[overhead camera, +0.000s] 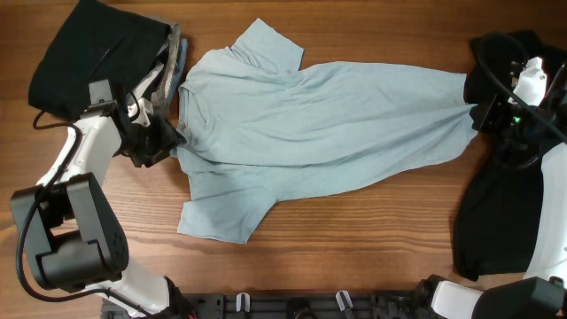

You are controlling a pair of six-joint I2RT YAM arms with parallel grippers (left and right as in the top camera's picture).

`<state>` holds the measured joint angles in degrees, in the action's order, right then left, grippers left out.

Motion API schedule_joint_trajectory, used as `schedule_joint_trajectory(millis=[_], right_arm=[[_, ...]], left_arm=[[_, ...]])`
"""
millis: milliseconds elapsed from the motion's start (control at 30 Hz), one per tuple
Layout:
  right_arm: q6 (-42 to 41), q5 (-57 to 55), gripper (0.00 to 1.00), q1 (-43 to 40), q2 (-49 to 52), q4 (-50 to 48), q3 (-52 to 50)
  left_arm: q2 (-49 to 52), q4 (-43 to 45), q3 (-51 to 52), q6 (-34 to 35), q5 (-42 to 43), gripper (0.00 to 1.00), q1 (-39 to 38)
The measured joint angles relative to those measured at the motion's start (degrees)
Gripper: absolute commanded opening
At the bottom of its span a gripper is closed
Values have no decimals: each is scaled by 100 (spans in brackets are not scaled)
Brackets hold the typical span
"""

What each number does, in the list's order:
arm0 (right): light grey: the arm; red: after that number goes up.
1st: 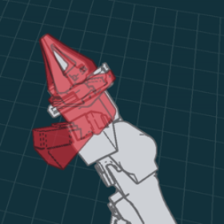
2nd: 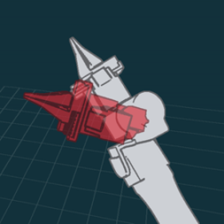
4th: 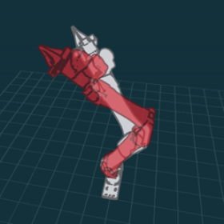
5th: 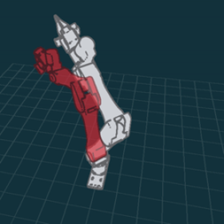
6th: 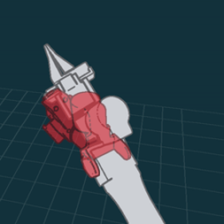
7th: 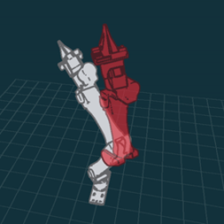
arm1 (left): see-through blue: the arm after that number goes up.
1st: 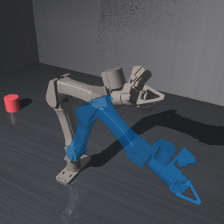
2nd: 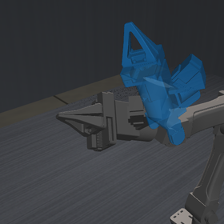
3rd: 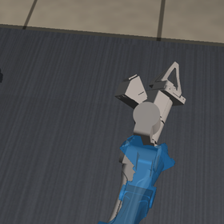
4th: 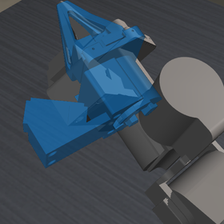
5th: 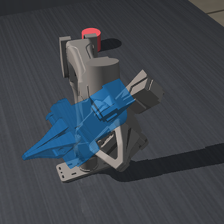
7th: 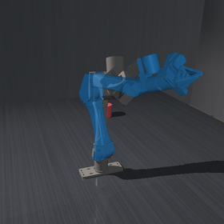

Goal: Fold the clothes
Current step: 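Grasp the T-shirt's left collar edge with the left gripper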

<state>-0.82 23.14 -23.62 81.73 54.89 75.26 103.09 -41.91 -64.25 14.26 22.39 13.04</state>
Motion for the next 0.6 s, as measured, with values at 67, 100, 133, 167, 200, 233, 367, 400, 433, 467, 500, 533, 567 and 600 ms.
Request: schedule_joint_trajectory(millis=[67,100,133,167,200,233,367,400,433,467,500,533,567,600], right_arm=[[-2,0,4,0,0,7,0],[-2,0,4,0,0,28,0],[0,0,4,0,0,35,0],[0,0,4,0,0,37,0],[0,0,4,0,0,37,0],[0,0,4,0,0,39,0],[0,0,4,0,0,39,0],[0,0,4,0,0,46,0],[0,0,4,0,0,63,0],[0,0,4,0,0,90,0],[0,0,4,0,0,87,0],[0,0,4,0,0,90,0],[0,0,4,0,0,90,0],[0,0,4,0,0,90,0]], left_arm=[[44,131,0,249,-20,42,0],[81,155,0,345,-37,42,0],[111,166,0,420,-50,42,0],[151,153,0,476,-68,43,0],[177,111,0,522,-74,43,0],[205,0,0,570,-92,43,0],[214,-199,0,691,-153,25,0],[214,-214,0,728,-184,23,2],[214,-225,0,763,-251,18,4],[214,-229,0,815,-326,13,7],[214,-236,0,855,-363,7,9],[214,-264,0,850,-411,4,9],[214,-291,0,874,-435,4,9],[214,-323,0,885,-461,4,9]])
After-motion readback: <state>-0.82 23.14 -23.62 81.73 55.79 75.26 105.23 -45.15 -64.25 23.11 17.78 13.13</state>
